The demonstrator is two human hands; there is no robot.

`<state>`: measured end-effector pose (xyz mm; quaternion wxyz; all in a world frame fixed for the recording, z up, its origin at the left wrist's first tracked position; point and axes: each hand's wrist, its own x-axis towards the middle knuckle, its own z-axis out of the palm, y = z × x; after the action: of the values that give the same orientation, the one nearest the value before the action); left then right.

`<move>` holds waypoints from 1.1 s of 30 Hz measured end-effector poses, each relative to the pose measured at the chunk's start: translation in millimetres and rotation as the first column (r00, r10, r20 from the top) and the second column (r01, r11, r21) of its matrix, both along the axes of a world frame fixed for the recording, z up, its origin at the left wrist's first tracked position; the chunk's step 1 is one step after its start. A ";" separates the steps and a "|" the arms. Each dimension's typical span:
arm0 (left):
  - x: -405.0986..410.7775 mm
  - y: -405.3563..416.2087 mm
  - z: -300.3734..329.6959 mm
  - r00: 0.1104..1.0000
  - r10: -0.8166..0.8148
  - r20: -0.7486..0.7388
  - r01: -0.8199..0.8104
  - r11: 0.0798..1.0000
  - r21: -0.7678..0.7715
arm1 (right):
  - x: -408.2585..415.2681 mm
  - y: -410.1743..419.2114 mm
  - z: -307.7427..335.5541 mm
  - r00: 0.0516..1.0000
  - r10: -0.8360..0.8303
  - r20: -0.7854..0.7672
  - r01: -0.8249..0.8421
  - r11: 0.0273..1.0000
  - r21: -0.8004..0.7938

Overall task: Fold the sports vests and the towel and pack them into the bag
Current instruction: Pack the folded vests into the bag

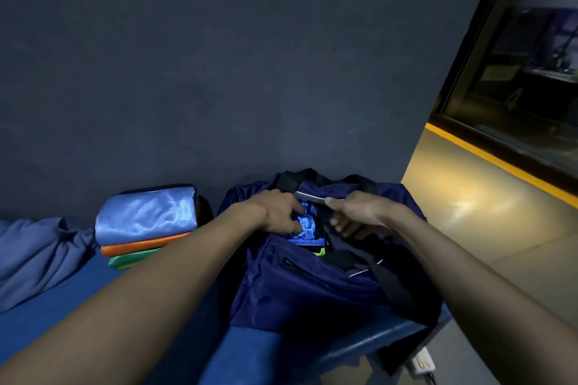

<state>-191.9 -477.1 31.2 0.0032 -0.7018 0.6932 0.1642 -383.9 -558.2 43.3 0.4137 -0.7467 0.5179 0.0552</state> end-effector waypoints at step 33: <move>55.7 -41.5 14.9 0.897 0.277 -0.345 -0.402 0.835 -0.375 | 65.4 28.3 -45.9 1.000 -0.005 -0.025 0.004 0.998 -0.062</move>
<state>-136.2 -518.6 46.1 -0.2806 -0.7669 0.5687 0.0986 -318.5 -529.9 -2.5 0.3841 -0.7571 0.5263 0.0477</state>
